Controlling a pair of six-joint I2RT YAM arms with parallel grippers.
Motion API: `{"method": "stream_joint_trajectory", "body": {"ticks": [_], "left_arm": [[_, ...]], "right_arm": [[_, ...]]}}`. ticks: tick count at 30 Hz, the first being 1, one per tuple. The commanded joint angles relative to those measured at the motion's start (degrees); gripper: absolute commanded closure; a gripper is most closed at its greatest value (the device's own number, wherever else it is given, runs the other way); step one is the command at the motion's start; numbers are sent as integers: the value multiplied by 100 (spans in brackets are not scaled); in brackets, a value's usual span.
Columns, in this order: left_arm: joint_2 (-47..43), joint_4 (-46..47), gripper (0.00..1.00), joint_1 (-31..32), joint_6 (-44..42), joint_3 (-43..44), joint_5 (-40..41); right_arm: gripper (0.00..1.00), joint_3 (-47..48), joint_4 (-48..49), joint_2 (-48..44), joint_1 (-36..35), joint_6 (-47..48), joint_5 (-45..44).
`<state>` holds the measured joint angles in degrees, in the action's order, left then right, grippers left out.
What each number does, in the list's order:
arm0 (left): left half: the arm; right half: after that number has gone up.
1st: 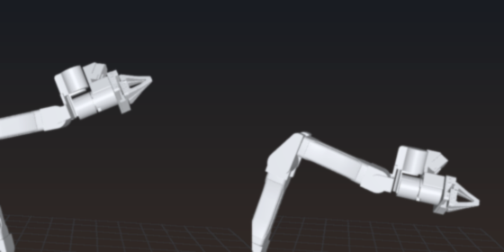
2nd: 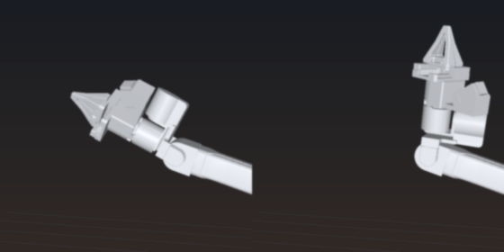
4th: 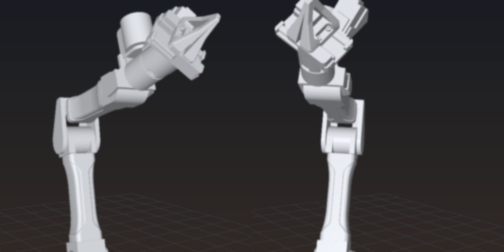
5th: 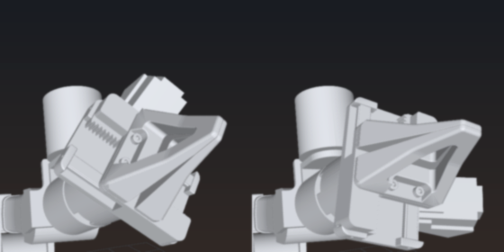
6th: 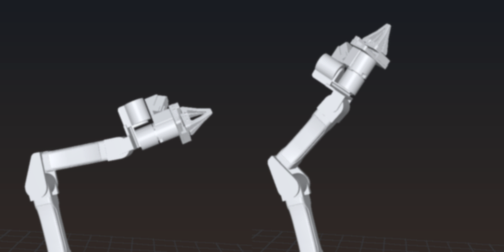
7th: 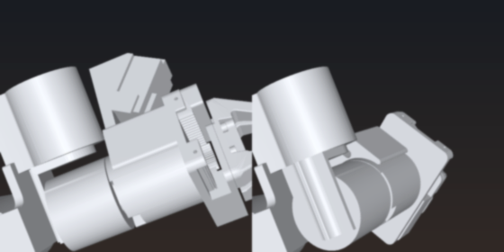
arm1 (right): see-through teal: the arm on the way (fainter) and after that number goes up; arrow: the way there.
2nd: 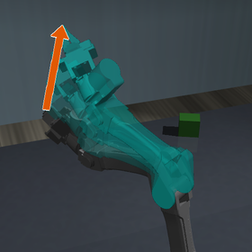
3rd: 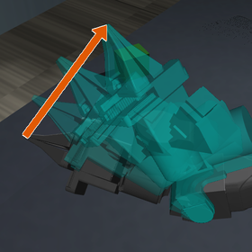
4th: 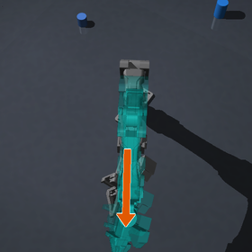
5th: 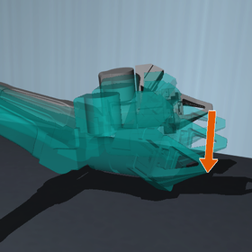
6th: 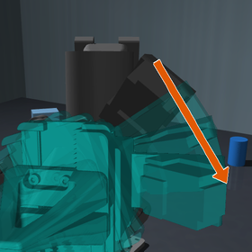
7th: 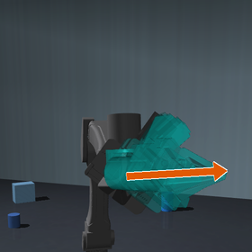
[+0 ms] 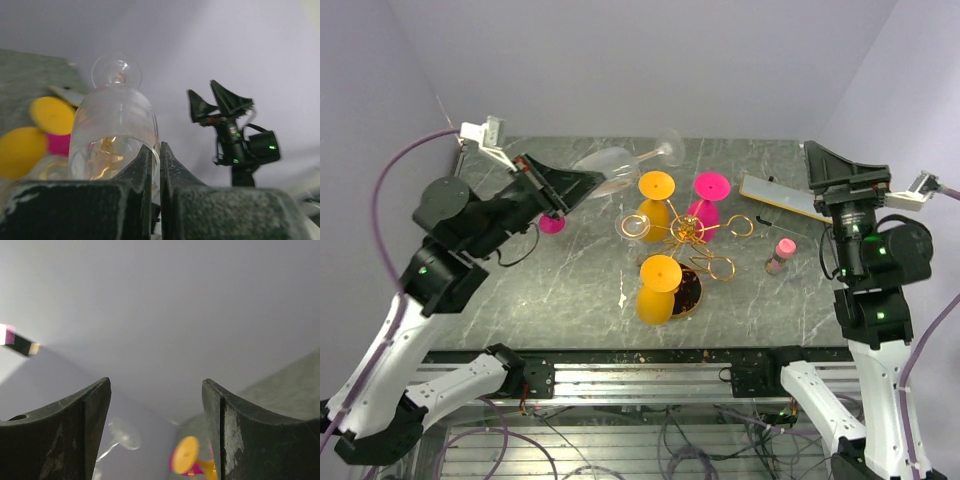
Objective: Take the wine glass off the wine glass rack
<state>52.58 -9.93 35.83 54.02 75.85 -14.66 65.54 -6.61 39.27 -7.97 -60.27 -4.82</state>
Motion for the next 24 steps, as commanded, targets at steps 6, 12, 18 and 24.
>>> {"method": "stream_joint_trajectory", "body": {"ticks": [6, 12, 18, 24], "left_arm": [[90, -4779, 93, -7, -1167, 1130, 2838], [865, -6068, 93, -11, -1651, 1311, 3664], [1796, -6102, 93, -229, -2532, 1181, 3723], [2546, -5356, 93, -1420, -3454, 1025, 2682]], "right_arm": [[27, 537, -1309, 954, 6, 2306, -249], [27, 1162, -1909, 1811, 8, 2370, 703], [27, 1364, -1936, 2216, 7, 2344, 1434], [26, 1659, -2159, 2621, 14, 2398, 1979]]}}
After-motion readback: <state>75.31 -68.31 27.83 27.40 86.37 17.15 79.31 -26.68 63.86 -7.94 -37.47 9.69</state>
